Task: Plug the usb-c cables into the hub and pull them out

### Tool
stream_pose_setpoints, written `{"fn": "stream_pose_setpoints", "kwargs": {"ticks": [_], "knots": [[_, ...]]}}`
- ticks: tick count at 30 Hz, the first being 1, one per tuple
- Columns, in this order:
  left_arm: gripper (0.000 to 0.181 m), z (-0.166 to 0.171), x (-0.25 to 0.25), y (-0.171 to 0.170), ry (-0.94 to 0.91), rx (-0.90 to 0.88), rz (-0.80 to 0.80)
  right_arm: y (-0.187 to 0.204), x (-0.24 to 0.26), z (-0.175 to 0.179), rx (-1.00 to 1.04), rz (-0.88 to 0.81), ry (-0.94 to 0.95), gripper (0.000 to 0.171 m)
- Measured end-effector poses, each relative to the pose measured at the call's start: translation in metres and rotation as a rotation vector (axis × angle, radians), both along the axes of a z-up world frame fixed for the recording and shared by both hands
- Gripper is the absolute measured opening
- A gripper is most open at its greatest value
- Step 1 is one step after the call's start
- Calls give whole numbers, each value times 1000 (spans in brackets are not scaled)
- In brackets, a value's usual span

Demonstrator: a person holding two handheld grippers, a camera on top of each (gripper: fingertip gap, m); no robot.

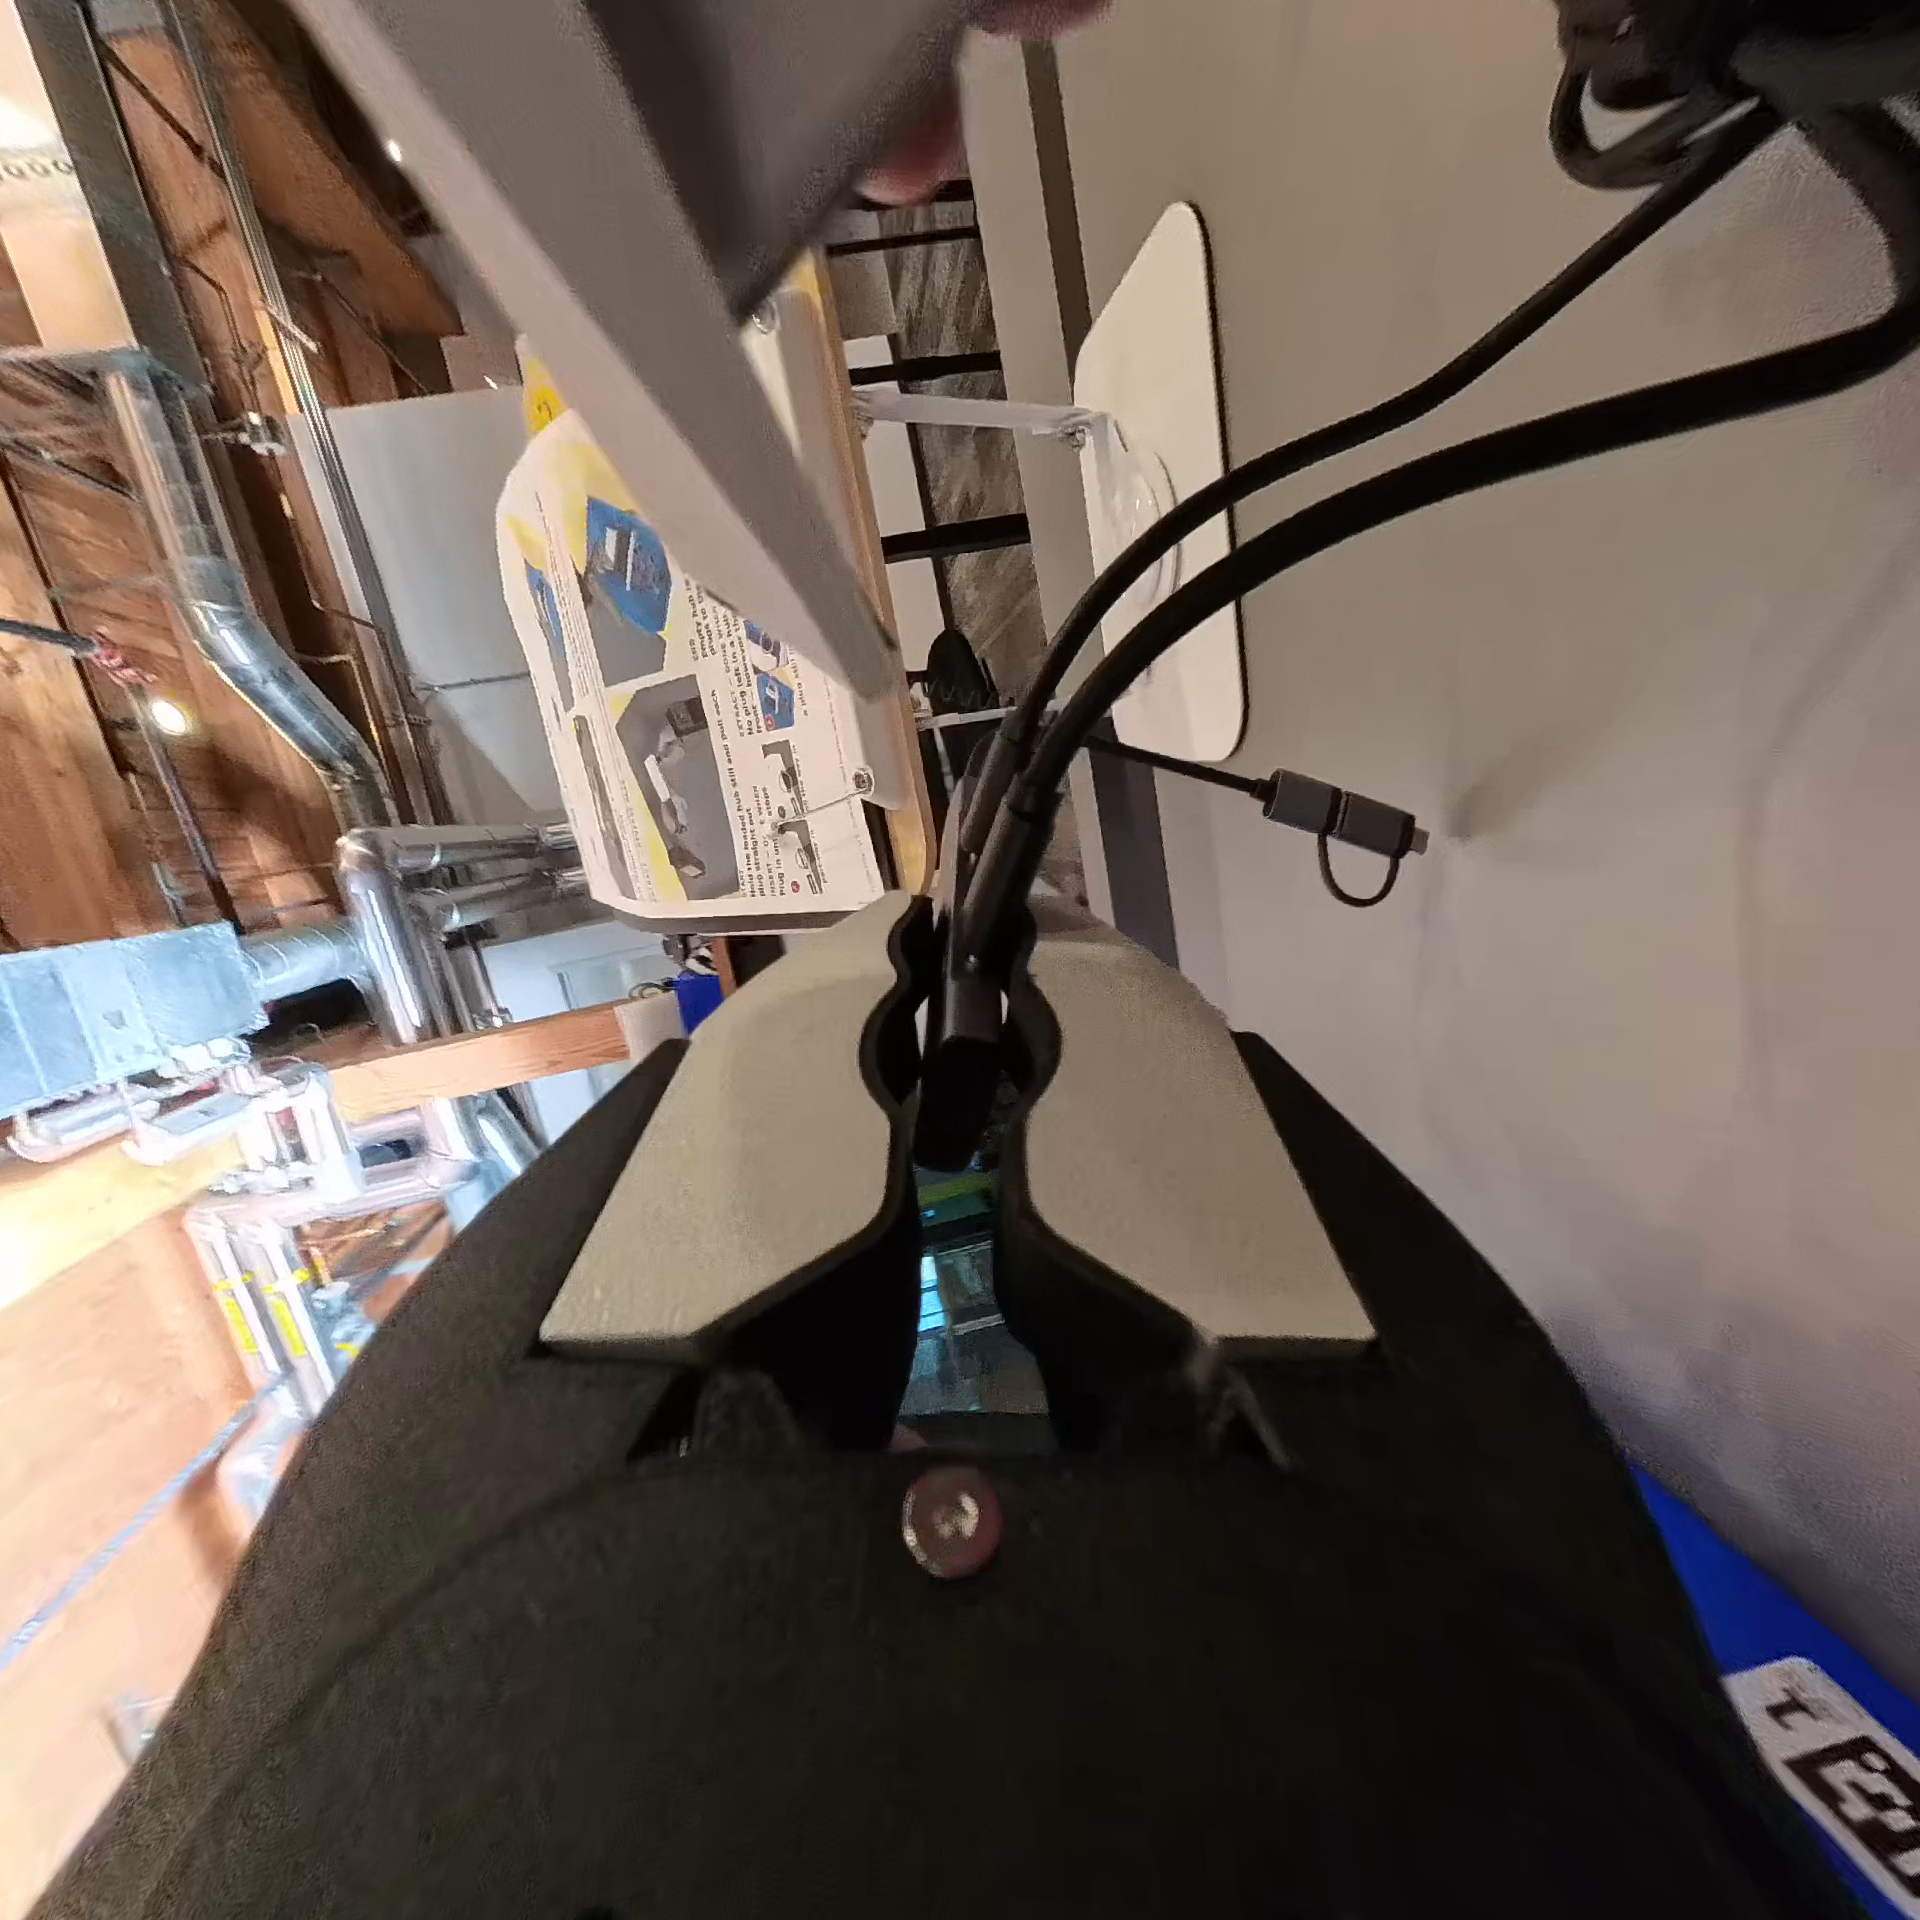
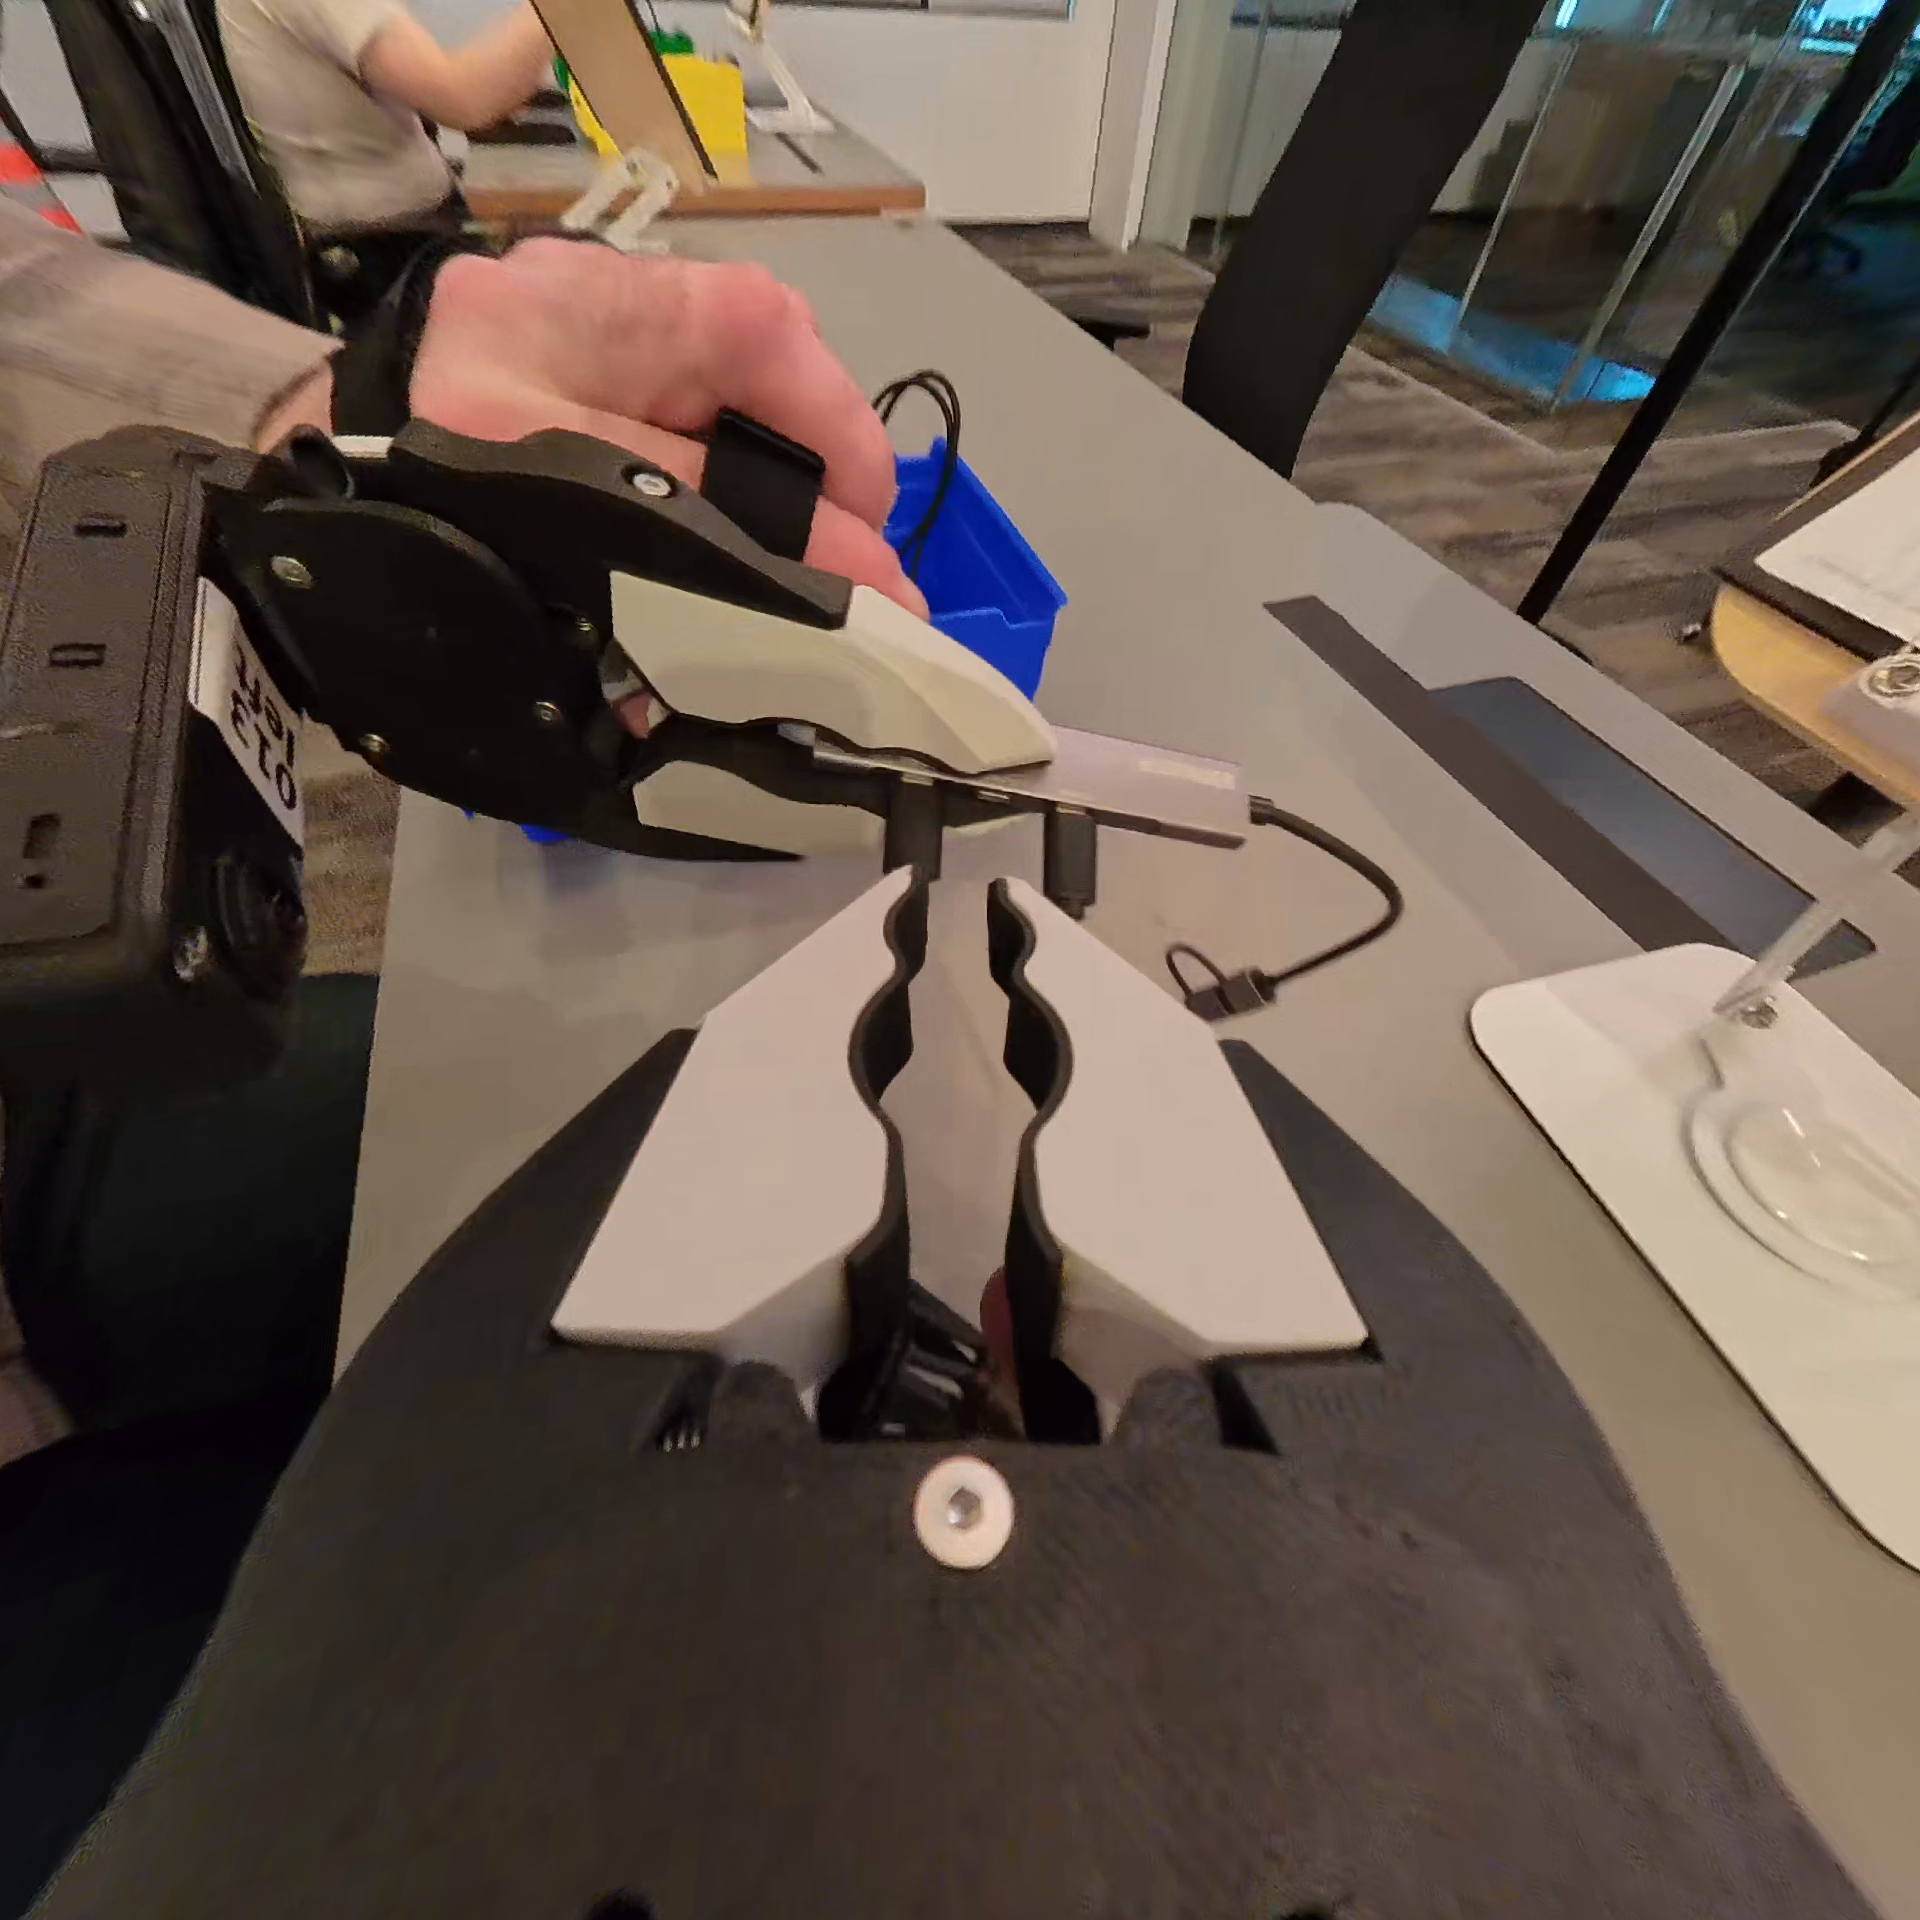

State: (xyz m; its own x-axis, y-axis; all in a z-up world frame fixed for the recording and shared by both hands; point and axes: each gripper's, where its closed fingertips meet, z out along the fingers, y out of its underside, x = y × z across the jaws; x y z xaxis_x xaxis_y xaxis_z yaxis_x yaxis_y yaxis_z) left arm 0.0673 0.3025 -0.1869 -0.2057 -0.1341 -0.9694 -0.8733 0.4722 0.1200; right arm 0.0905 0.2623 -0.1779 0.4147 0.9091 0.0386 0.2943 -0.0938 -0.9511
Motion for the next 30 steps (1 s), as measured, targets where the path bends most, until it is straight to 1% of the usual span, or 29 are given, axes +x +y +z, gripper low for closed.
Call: {"fn": "stream_pose_setpoints", "kwargs": {"ticks": [3,6,10,14,15,18,20,26,30], "knots": [[10,5,4,-4,-54,-29,0,-4,-11,-6,4,5,47,14],[10,8,3,-5,-85,-50,15,-4,-13,-3,16,-19,131,15],[10,13,7,-9,-111,-50,10,-12,-22,0,-18,30,207,21],[9,17,12,-11,-131,-49,10,-8,-21,7,20,-15,256,15],[10,18,12,-11,-151,-64,9,-7,-20,9,27,-32,277,10],[10,22,13,-12,-175,-65,14,-8,-19,12,33,-47,329,10],[11,22,13,-13,-186,-78,14,-9,-18,12,56,-53,323,10],[12,20,16,-12,-148,-69,3,-8,-16,8,26,-70,256,10],[20,20,16,-12,-92,-36,-12,-11,-14,3,-13,-48,208,9]]}}
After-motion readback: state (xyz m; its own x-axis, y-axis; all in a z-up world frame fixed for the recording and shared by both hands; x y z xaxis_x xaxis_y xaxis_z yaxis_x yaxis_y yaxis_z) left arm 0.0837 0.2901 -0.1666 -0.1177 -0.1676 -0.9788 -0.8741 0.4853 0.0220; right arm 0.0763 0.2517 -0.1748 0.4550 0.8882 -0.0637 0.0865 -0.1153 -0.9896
